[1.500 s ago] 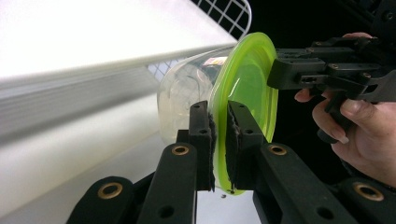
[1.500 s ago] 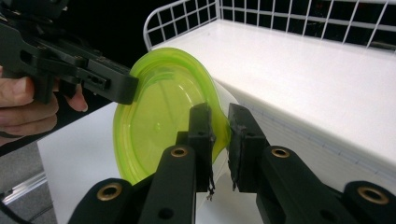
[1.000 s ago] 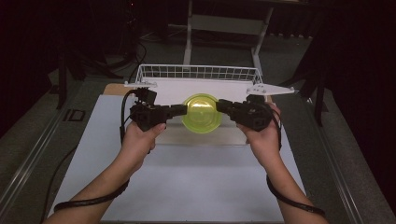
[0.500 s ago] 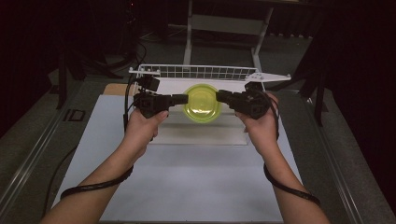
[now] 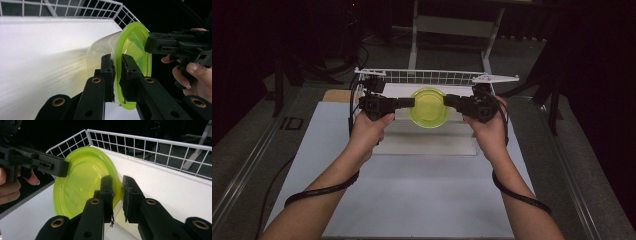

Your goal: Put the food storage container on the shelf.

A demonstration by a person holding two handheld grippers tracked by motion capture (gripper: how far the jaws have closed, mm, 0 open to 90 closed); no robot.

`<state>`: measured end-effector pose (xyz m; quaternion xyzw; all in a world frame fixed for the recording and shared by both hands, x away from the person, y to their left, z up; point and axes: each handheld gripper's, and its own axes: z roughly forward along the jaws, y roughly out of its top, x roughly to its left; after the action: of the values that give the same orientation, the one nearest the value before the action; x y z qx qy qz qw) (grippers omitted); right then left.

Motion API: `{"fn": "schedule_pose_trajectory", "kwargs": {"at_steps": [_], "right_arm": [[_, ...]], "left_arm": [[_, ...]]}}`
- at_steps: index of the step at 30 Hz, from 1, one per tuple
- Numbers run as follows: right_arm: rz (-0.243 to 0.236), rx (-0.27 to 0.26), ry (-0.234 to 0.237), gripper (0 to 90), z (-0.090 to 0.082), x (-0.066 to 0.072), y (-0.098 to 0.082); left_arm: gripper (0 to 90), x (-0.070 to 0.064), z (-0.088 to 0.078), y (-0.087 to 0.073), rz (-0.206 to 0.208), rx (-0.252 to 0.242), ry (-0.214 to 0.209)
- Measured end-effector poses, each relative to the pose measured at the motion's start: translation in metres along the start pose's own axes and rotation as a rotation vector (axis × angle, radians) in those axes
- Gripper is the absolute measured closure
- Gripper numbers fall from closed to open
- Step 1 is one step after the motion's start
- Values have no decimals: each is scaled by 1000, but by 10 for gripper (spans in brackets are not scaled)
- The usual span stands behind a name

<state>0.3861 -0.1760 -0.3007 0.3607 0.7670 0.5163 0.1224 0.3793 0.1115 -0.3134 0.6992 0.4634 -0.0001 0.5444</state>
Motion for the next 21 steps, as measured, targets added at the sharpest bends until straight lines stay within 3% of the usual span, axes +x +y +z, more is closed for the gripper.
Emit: {"fn": "schedule_pose_trajectory", "kwargs": {"at_steps": [4,5,13,16,21], "right_arm": [[5,7,-17,794,4,-3,4],[27,9,-9,795,5,-5,5],[69,50,-45,763,14,-14,13],[69,52,-67,742,17,-16,14],[88,47,-86,632,20,-21,13]], "left_arm": [[815,5,5,6,-14,-1,5],[814,6,5,7,-23,-1,2],[782,6,13,14,2,-7,30],[767,9,15,14,-16,-8,33],[725,13,19,14,-38,-6,51]]}}
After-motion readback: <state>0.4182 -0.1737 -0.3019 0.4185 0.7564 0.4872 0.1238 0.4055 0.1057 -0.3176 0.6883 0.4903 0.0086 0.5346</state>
